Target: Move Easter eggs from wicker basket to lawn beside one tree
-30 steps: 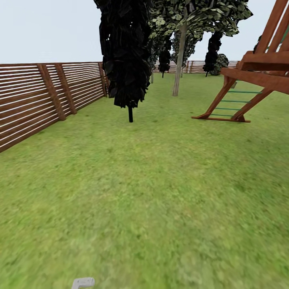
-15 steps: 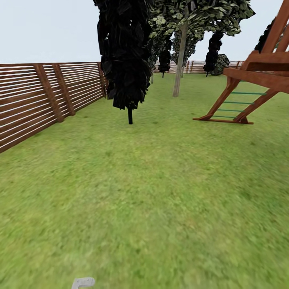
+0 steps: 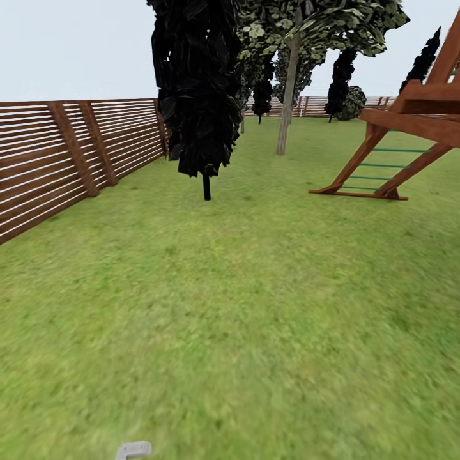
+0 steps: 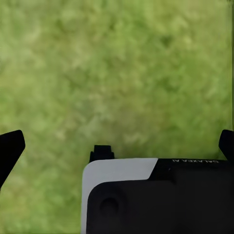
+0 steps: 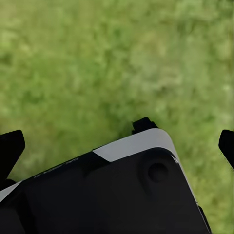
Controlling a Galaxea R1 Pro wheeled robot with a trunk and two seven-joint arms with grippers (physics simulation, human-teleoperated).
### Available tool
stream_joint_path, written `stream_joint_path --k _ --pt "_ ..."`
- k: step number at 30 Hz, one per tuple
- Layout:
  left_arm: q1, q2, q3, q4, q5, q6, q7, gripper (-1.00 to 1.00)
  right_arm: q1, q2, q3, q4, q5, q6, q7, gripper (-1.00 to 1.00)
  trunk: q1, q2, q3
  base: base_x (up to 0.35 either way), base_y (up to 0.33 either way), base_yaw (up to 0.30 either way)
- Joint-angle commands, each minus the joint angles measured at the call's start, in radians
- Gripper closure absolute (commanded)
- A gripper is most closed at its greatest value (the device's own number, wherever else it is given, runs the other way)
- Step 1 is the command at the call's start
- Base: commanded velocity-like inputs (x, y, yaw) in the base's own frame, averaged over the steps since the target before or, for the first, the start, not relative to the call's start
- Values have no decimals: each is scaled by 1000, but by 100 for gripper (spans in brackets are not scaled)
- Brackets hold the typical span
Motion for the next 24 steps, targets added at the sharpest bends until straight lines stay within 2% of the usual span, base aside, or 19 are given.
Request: stream_joint_path --k 1,4,7,9,14,17,20,24 --pt "-1 0 8 1 -1 -2 -5 -100 -1 0 -4 0 -7 -3 -1 -100 1 -2 -2 224 0 0" --pt "-1 0 8 0 -1 -1 4 -100 -5 -6 -7 -13 -7 20 -4 -100 1 -2 -2 257 -4 0" --pt "-5 0 15 -9 0 12 39 -100 -35 -11 -8 -55 -8 109 -31 -100 1 -2 -2 294 -52 0" --pt "-9 0 17 -19 1 8 72 -100 -46 -14 -9 -64 -8 141 -52 -100 1 -2 -2 306 -66 0" --pt "-12 -4 20 -114 4 -2 152 -100 -51 -16 -8 -66 -8 145 -60 -100 1 -2 -2 312 -71 0" --pt "-12 -7 20 -154 4 -9 163 -100 -51 -16 -10 -70 -10 143 -59 -100 1 -2 -2 314 -72 0" --pt "-13 -22 19 -191 1 -32 166 -100 -51 -16 -12 -71 -14 136 -59 -100 1 -2 -2 315 -72 0" --pt "-14 -28 15 -204 -3 -42 167 -100 -51 -15 -14 -71 -17 122 -59 -100 1 -2 -2 319 -41 -65"
